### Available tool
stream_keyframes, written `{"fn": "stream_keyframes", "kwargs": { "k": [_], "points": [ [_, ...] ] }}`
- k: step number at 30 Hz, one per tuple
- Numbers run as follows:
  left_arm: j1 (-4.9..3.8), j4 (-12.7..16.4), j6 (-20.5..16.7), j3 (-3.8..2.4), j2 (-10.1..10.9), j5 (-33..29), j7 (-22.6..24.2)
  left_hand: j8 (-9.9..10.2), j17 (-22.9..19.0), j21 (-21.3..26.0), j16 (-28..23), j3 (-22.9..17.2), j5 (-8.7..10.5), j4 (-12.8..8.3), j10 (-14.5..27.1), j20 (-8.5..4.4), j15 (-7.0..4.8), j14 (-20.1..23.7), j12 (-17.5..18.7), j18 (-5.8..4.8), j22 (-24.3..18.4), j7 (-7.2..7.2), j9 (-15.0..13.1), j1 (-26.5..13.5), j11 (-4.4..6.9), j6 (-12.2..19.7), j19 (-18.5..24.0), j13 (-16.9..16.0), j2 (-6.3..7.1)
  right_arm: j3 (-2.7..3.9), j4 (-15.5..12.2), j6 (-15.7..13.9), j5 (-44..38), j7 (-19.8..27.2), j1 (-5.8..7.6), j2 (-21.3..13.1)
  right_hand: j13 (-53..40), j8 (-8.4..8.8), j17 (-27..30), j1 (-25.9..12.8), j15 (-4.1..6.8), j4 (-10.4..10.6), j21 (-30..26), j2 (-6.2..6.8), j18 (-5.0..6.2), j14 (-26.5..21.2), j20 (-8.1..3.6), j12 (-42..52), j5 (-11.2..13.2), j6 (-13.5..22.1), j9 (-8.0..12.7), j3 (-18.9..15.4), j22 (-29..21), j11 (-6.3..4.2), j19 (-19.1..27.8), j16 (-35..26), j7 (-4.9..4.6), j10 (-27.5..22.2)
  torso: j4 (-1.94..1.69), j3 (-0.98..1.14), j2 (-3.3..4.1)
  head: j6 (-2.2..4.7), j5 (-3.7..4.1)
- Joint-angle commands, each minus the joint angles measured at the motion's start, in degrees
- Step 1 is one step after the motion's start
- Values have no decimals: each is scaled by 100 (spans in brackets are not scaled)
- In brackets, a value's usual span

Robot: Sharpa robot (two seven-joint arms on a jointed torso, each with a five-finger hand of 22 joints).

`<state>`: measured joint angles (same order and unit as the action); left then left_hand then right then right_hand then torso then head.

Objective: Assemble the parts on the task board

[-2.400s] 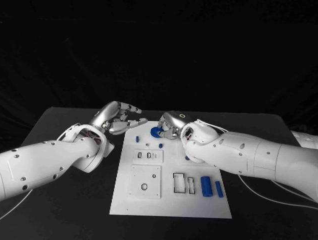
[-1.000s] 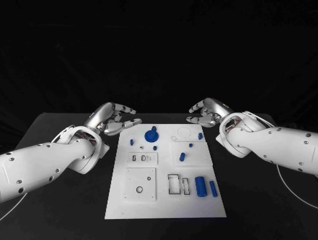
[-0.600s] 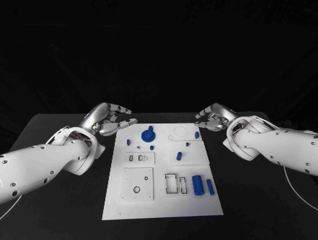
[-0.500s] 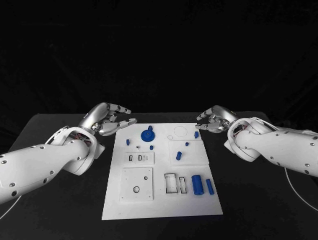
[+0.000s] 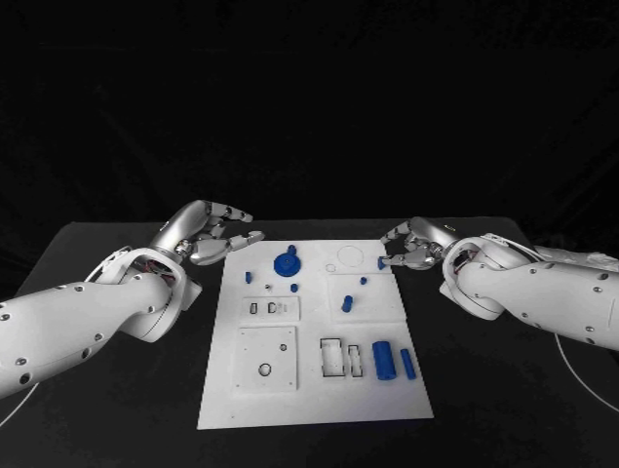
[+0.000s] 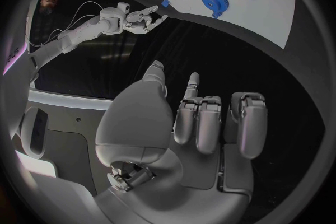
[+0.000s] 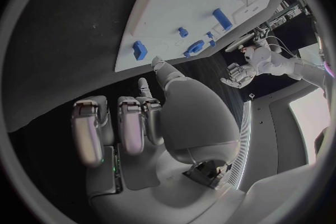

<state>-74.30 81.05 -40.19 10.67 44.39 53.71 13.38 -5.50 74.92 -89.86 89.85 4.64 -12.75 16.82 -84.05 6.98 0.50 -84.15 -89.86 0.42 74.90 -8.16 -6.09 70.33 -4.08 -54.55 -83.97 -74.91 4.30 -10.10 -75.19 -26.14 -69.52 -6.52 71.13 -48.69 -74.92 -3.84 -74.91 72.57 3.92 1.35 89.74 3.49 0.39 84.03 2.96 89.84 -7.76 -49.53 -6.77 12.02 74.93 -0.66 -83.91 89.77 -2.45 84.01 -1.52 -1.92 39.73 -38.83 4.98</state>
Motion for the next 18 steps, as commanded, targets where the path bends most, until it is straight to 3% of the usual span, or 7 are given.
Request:
{"fn": "stream_keyframes", "kwargs": {
  "k": [1,18],
  "points": [
    [0,3,3,-2,-9,16,68,31,1508,-14,15,-26,37,4,-595,38,23,-585,-14,-42,1510,7,9,2,-24,-31,-603,-1509,-47,0,55,371,-409,-58,-29,32,-1508,35,-1509,78,36,-6,26,-1,-39,597,-55,16,20,60,16,-29,1507,-43,-609,23,15,599,3,-1,1,12,15],
    [0,6,7,-2,12,16,78,35,1508,-14,15,-31,37,3,-595,38,23,-585,-14,-42,1510,7,10,11,-24,-31,-603,-1509,-59,1,394,460,-622,-129,-166,343,-1508,-50,-1509,249,92,-52,26,-100,-39,597,-116,16,-119,-135,20,19,1507,-99,-609,23,51,599,0,4,10,3,-24]
  ]
}}
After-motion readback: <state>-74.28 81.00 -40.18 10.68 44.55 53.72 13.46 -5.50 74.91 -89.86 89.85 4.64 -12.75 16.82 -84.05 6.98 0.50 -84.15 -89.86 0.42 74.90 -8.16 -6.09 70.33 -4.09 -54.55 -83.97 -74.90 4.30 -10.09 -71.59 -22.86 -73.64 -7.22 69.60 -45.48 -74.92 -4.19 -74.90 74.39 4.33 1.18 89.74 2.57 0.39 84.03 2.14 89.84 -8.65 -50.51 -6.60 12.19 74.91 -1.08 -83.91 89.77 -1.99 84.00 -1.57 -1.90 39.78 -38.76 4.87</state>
